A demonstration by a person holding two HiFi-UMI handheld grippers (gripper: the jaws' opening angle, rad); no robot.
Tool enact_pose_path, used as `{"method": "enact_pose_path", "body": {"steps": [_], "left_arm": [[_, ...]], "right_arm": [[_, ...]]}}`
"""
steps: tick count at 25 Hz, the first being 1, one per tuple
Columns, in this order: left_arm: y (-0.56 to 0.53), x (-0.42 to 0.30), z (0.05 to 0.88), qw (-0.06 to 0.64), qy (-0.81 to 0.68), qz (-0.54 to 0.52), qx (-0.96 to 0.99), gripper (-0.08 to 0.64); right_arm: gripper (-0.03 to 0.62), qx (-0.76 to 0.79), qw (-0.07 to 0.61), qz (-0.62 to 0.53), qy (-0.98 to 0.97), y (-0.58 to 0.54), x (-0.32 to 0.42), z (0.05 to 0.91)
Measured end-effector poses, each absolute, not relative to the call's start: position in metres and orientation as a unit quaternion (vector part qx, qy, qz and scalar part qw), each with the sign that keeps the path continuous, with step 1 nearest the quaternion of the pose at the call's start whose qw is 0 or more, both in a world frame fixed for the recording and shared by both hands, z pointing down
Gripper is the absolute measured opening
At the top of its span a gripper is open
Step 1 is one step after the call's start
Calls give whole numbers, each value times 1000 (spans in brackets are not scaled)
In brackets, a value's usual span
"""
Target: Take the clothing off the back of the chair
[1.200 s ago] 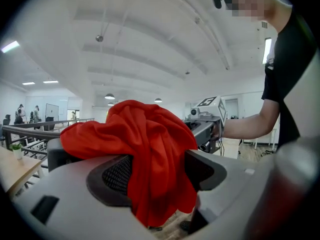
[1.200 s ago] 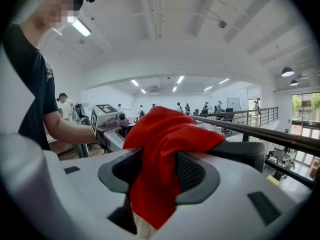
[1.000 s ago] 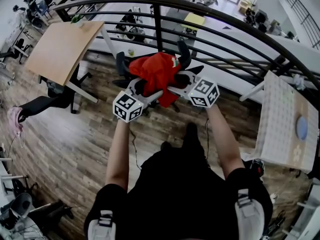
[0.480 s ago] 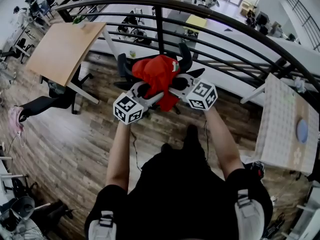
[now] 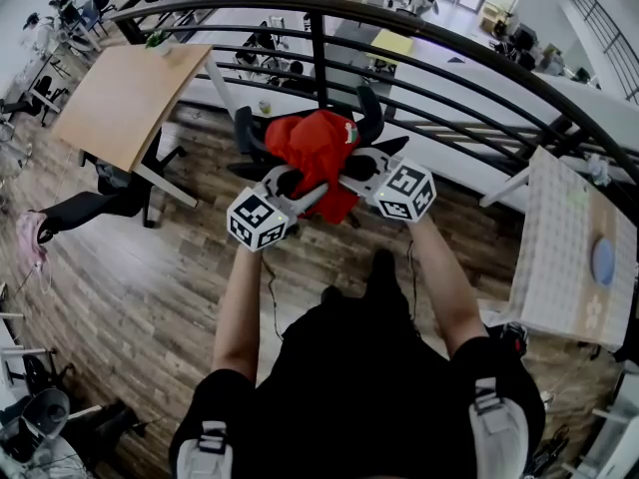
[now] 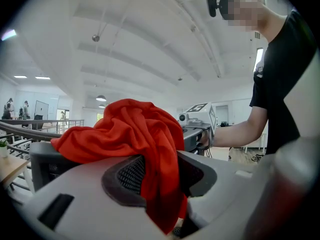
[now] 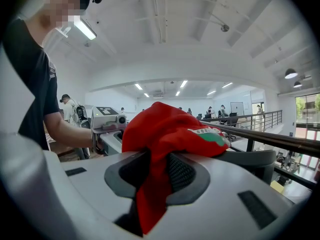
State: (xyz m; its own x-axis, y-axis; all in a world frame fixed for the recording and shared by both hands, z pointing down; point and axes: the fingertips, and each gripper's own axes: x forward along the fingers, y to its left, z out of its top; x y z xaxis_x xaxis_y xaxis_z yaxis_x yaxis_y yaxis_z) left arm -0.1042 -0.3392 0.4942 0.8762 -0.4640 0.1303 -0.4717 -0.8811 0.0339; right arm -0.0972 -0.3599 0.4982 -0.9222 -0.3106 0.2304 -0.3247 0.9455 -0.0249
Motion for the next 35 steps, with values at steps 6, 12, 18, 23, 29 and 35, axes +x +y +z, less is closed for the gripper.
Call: {"method": "enact_pose_path", "body": {"steps": [6,12,18,23,29,35], "left_arm": [[-335,-108,490,22,-241,65,968,156],[-329,-110,485,11,-239,69,968,157],[-325,-114,470,-20,-246,63,967,158],[-315,-112,456,-41,-256,58,964,157],[-304,-108,447,-44,-272,52,960,156],[-276,-87,436,-43,-288,54,955,156]], "right_arm": [[94,168,107,23,-980,-355,-102,494],[94,174,106,12,-979,-350,-104,488],[92,172,84,-6,-981,-345,-108,474],[91,163,70,-24,-984,-336,-106,460],[91,149,63,-32,-986,-325,-103,451],[91,130,54,-34,-990,-297,-82,440]]}}
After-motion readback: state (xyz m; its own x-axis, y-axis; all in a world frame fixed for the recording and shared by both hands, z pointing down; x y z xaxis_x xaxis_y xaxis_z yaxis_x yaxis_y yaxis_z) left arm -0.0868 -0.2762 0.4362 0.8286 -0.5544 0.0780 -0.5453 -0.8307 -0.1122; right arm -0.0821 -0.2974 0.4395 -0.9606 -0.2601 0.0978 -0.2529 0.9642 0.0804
